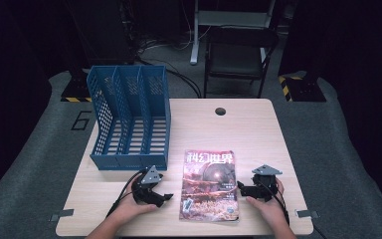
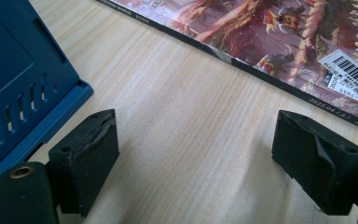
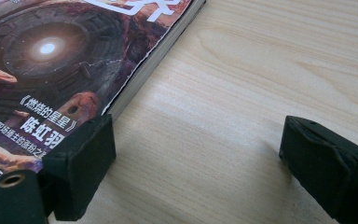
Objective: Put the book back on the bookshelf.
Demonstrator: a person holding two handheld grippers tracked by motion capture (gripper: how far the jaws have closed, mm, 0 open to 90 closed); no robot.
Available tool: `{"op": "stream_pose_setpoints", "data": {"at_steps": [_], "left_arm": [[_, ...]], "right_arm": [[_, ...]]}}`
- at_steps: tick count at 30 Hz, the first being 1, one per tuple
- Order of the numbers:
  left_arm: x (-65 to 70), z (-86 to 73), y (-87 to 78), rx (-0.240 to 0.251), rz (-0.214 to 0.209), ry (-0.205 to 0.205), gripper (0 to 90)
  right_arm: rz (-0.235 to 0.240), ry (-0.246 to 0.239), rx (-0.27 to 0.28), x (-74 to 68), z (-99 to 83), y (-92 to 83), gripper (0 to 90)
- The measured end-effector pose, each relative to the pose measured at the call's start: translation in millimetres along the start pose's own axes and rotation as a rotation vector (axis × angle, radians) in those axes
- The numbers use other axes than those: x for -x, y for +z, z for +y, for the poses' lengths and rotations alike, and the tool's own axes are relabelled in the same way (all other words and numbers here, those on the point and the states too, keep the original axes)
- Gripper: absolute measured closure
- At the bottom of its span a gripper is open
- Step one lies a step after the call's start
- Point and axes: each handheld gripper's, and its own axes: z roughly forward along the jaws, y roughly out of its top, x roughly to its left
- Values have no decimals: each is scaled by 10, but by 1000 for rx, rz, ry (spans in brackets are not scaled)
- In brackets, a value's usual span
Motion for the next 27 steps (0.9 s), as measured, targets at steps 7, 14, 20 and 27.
{"op": "stream_pose_setpoints", "data": {"at_steps": [7, 14, 20, 27], "left_arm": [[-5, 11, 3, -9, 1, -1, 145], [-6, 13, 15, 0, 14, -4, 148], [-1, 13, 18, 5, 18, -13, 153], [3, 16, 13, -1, 12, -14, 153]], "right_arm": [[-8, 8, 3, -11, -10, -8, 114], [-7, 12, 12, -14, -32, -44, 163], [-32, 41, -14, -43, -9, -69, 201], [-41, 64, -73, -79, 37, -120, 288]]}}
